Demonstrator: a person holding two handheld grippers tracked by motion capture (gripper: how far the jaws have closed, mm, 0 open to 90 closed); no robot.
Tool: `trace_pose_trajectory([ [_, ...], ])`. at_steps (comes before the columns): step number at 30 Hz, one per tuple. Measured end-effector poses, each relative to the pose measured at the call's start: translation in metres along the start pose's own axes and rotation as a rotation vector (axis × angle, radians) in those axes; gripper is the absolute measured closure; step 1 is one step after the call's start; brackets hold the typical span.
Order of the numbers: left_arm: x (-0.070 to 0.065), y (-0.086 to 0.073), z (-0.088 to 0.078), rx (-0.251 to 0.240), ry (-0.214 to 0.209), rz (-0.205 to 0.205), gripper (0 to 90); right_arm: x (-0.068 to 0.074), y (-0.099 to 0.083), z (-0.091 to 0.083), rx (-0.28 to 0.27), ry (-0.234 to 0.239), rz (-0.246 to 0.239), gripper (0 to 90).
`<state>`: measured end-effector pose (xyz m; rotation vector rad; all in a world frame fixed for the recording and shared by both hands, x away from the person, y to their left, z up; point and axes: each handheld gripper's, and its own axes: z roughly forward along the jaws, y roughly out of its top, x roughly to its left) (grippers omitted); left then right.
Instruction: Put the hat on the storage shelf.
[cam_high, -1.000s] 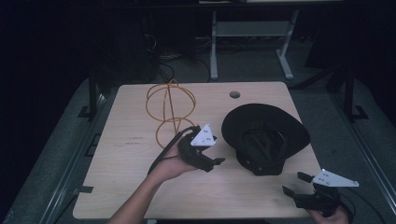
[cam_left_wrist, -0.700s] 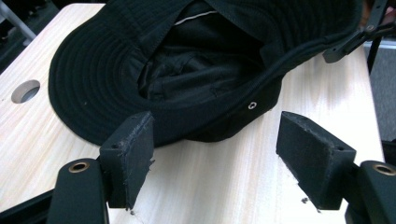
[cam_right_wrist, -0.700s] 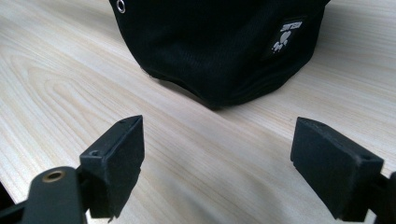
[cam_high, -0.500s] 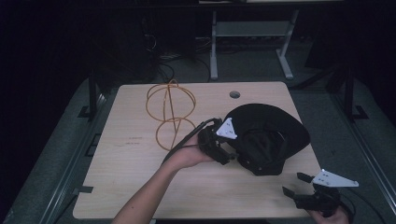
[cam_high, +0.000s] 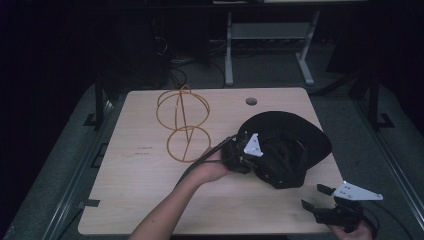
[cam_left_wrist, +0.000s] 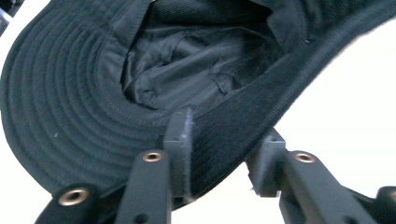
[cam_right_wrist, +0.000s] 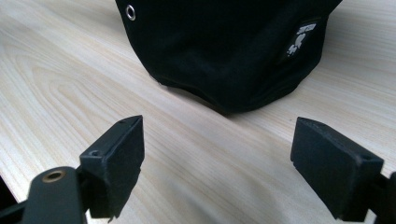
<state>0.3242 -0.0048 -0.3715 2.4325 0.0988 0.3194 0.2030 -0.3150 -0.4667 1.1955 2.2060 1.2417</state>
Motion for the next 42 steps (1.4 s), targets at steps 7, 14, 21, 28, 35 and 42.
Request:
trace_pose_trajectory([
  [7,-0.008,-0.002,0.0,-0.05,-0.016,-0.024,77.1,0.003,0.002,0.0,-0.019,0.003,-0.003,17.0],
  [14,-0.012,-0.001,-0.007,-0.103,-0.054,-0.058,83.4,0.004,0.007,0.0,-0.061,-0.002,0.006,16.2],
  [21,-0.012,-0.001,-0.023,-0.185,-0.102,-0.097,85.1,0.002,0.016,0.003,-0.109,0.005,0.001,16.2],
  [28,-0.013,-0.007,-0.03,-0.213,-0.12,-0.108,85.2,-0.012,0.026,0.007,-0.16,0.052,0.02,16.5],
  [35,-0.014,-0.008,-0.027,-0.21,-0.133,-0.098,85.1,-0.018,0.031,0.02,-0.144,0.119,0.021,42.5],
  [42,-0.014,-0.011,-0.027,-0.197,-0.14,-0.093,85.1,-0.015,0.031,0.023,-0.14,0.113,-0.029,83.4],
])
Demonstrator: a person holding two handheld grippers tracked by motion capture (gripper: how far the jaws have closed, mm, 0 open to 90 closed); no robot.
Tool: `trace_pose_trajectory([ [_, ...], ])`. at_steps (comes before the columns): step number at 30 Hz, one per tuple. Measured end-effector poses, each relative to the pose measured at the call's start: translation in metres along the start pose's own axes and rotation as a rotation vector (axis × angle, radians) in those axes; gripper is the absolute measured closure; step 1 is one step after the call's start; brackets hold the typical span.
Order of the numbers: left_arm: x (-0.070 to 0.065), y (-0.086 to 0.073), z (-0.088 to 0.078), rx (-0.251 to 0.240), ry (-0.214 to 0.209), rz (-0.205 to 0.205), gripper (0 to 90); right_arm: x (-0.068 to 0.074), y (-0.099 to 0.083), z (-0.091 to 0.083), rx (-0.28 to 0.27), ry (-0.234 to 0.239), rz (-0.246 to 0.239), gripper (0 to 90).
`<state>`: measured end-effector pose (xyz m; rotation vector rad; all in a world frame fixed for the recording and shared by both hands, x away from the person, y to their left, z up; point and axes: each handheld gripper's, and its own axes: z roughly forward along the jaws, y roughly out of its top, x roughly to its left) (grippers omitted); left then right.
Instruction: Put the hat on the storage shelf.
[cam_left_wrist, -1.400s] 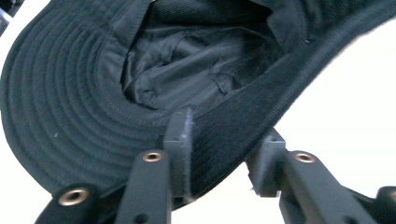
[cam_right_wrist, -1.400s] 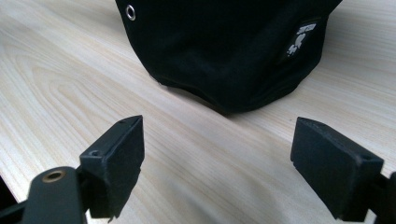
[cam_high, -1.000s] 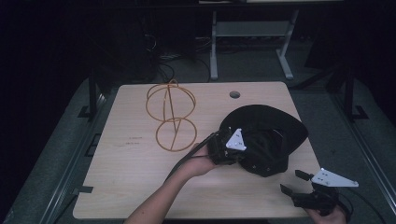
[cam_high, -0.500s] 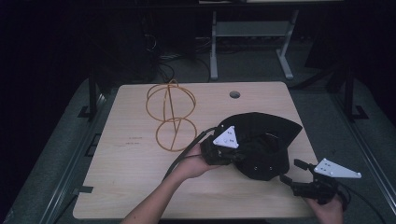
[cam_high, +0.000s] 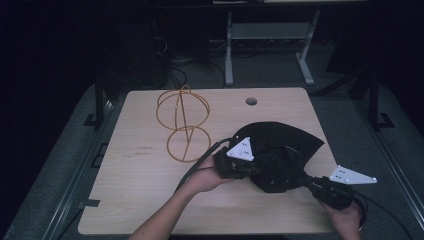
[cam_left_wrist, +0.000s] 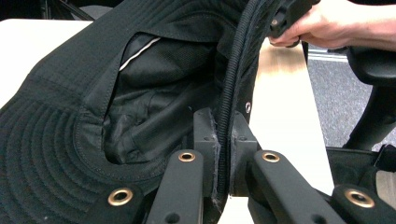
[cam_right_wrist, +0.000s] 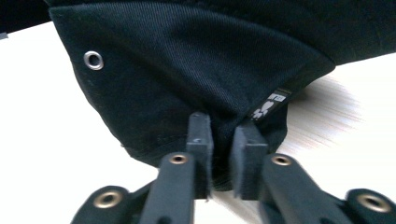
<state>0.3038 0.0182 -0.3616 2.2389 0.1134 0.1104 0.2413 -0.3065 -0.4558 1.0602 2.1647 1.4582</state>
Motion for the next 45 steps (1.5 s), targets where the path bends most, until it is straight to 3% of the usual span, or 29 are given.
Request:
trace_pose_trajectory([
  [9,-0.003,-0.005,-0.006,0.009,0.027,0.019,79.2,0.004,0.001,-0.003,-0.019,-0.006,0.002,88.3],
  [15,-0.004,-0.008,-0.014,0.014,0.042,0.009,68.0,0.005,0.003,-0.005,-0.026,-0.005,-0.005,88.7],
  [18,-0.007,-0.01,-0.019,0.014,0.031,0.004,59.4,0.004,0.004,-0.009,-0.043,-0.002,0.007,88.8],
  [22,-0.011,-0.01,-0.024,0.003,0.034,0.009,54.2,0.002,0.006,-0.014,-0.065,0.002,0.021,88.9],
  [30,-0.017,-0.021,-0.029,0.005,0.047,0.0,52.1,0.006,0.012,-0.02,-0.095,0.013,0.033,89.0],
  [40,-0.024,-0.039,-0.044,0.003,0.085,0.0,51.9,0.009,0.038,-0.03,-0.147,0.035,0.064,89.1],
  [45,-0.023,-0.053,-0.051,-0.007,0.096,-0.034,51.9,0.009,0.051,-0.031,-0.159,0.042,0.076,89.3],
])
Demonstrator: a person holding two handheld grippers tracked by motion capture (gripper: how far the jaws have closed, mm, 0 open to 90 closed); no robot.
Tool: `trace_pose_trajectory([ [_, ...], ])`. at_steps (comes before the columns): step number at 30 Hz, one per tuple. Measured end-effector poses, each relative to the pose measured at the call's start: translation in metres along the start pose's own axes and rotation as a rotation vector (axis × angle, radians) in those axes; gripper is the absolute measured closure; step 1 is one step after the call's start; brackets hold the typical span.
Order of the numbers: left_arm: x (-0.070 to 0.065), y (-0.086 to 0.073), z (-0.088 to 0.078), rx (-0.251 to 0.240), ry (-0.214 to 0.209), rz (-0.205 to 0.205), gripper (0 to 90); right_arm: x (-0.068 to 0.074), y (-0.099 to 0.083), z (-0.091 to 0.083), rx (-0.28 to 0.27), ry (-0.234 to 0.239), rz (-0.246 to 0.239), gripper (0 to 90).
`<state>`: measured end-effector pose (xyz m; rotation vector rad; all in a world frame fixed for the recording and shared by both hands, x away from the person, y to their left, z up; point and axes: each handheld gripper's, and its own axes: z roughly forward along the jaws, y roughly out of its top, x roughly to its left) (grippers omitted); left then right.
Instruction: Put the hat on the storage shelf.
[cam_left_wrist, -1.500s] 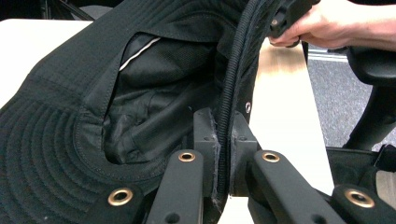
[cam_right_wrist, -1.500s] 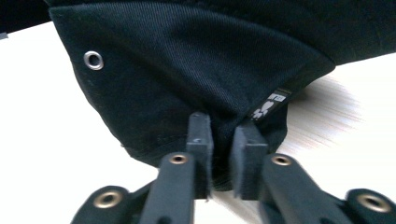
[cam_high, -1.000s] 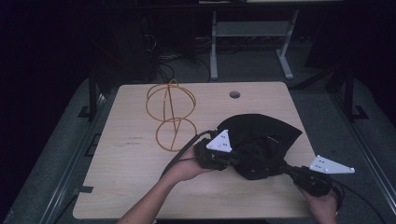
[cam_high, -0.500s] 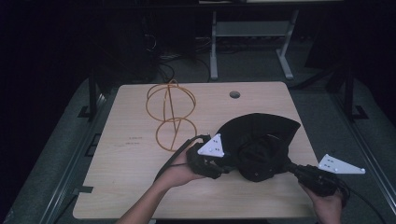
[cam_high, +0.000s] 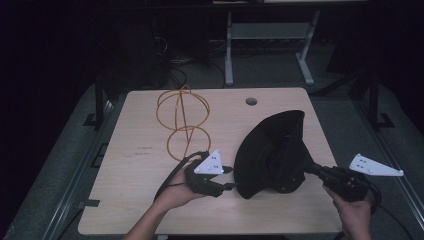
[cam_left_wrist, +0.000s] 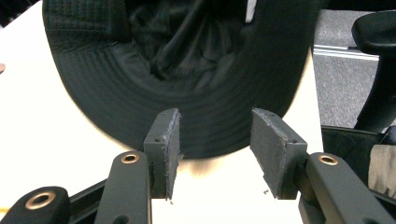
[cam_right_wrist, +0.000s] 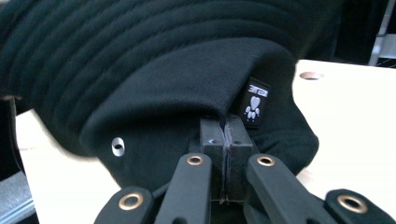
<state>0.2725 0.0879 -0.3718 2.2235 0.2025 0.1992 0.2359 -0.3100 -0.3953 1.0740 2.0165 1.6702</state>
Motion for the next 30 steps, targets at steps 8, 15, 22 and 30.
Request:
trace_pose_trajectory([
  [8,0.0,-0.023,-0.008,0.0,0.017,-0.033,51.3,-0.002,0.027,0.007,0.033,0.002,0.006,89.3],
  [15,-0.001,-0.043,-0.013,0.017,0.03,-0.053,50.9,-0.003,0.046,0.015,0.046,0.023,0.036,89.3],
  [22,-0.003,-0.058,-0.019,0.015,0.043,-0.076,50.1,-0.004,0.06,0.021,0.046,0.035,0.057,89.3],
  [30,-0.004,-0.077,-0.02,0.003,0.057,-0.107,48.4,0.003,0.085,0.03,0.032,0.057,0.049,89.3],
])
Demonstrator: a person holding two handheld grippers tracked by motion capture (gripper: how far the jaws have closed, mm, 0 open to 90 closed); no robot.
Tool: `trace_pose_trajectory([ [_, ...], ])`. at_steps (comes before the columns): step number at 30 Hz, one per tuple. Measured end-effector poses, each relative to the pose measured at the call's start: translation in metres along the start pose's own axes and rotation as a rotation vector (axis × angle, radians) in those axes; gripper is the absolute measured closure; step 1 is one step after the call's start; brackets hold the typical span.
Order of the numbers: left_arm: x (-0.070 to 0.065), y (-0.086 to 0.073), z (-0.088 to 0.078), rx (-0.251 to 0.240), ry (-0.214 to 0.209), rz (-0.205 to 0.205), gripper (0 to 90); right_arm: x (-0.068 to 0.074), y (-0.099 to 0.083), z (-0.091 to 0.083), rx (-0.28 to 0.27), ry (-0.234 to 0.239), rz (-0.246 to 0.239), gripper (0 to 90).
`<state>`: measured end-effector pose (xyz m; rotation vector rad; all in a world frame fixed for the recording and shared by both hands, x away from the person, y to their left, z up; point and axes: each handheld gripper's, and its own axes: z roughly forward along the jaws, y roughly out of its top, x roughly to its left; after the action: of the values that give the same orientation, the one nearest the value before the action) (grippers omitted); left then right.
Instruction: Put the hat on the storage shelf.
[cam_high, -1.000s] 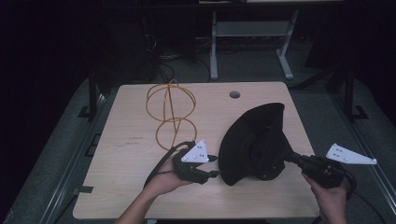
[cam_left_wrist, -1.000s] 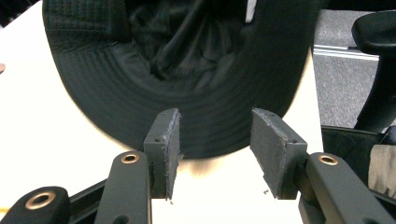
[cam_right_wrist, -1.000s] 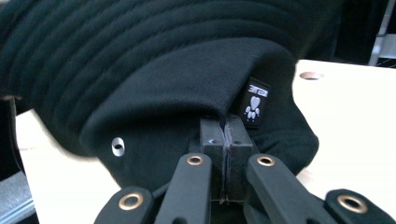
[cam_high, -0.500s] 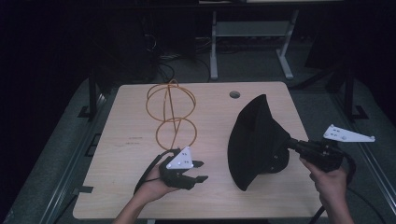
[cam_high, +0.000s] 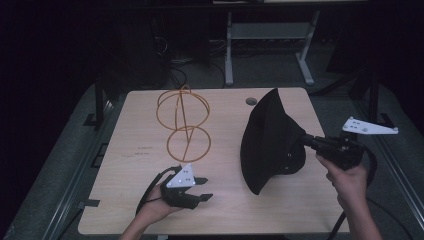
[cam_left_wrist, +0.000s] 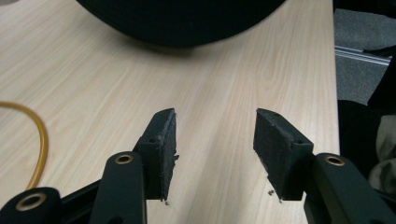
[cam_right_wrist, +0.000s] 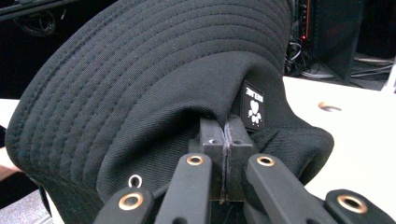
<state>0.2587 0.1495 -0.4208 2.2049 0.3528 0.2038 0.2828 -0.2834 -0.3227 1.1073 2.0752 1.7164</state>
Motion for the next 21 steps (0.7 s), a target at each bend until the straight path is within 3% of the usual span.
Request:
trace_pose_trajectory([
  [10,-0.001,-0.013,0.003,0.018,0.012,-0.005,47.0,0.012,0.038,0.013,-0.017,0.024,-0.028,89.2],
  [21,-0.005,-0.013,0.004,0.007,0.012,0.003,46.7,0.022,0.082,0.033,-0.026,0.046,-0.045,89.2],
])
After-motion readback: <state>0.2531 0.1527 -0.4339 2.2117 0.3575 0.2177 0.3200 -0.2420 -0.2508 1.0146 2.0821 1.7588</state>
